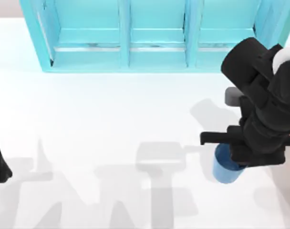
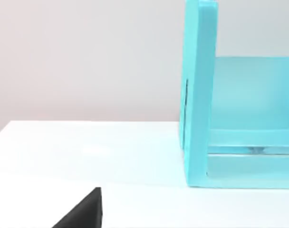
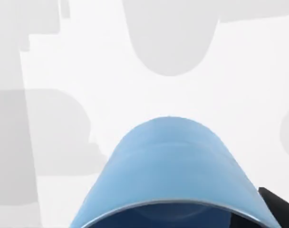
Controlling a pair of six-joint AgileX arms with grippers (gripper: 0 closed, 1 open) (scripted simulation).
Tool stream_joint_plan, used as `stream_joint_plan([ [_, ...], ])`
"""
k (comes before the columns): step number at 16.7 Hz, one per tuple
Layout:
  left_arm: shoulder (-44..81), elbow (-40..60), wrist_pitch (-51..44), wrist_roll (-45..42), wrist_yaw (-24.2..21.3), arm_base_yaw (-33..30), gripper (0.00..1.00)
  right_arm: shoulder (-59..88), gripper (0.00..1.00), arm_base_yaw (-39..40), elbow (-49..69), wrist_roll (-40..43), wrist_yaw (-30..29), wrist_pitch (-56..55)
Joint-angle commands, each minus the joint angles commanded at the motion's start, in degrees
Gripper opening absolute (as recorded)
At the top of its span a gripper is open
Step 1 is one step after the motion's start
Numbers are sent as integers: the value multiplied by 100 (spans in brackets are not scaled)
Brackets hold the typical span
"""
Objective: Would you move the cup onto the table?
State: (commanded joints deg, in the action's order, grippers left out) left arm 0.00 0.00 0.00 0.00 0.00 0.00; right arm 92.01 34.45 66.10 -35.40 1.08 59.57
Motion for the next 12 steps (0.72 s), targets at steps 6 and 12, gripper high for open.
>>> stream_joint_plan([
  [6, 0, 0, 0, 0, 0, 0, 100, 241, 0, 108, -461, -86, -20, -648],
  [12, 0, 0, 0, 0, 0, 0, 100, 241, 30, 108, -461, -86, -20, -648],
])
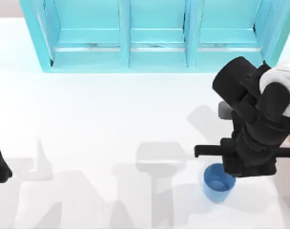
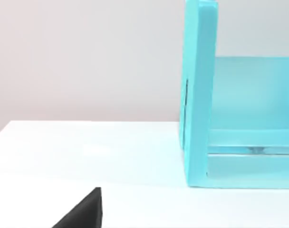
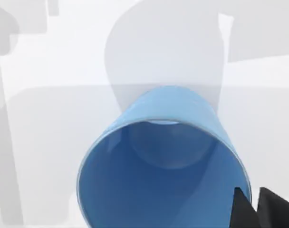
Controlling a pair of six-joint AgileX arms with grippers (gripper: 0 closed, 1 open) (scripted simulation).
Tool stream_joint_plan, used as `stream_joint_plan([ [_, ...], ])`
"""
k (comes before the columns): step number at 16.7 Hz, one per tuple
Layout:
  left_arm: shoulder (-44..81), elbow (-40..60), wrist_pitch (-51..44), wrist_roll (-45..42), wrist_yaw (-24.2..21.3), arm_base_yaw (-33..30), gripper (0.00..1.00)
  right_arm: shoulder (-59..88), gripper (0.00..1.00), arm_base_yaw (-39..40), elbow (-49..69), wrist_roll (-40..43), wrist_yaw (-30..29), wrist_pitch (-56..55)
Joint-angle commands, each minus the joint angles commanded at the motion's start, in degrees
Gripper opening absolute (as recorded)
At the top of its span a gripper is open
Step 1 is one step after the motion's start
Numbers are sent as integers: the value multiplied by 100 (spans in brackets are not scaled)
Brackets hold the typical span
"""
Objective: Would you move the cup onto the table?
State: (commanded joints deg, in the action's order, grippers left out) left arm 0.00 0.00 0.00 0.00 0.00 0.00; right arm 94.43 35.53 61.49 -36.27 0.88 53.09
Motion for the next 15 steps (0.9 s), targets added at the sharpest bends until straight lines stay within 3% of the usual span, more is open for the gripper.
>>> stream_joint_plan([
  [9, 0, 0, 0, 0, 0, 0, 100, 0, 98, 0, 0, 0, 0, 0],
  [15, 0, 0, 0, 0, 0, 0, 100, 0, 100, 0, 0, 0, 0, 0],
])
